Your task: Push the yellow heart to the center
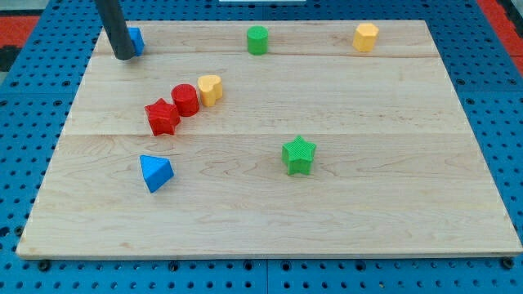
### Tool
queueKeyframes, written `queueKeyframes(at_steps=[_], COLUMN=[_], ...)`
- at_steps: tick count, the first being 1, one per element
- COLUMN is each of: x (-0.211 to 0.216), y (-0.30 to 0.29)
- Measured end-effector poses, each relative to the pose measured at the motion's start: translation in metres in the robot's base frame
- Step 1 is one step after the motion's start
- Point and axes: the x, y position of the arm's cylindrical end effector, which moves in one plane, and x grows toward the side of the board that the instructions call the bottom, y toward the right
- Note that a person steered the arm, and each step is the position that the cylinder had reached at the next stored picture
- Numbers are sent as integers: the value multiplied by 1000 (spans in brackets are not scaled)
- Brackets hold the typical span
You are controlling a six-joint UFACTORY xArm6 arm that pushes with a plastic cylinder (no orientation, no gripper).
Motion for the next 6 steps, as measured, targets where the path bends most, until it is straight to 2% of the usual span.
queueKeyframes(at_steps=[2, 3, 5, 6], x=[69, 82, 83, 83], y=[75, 166, 174, 199])
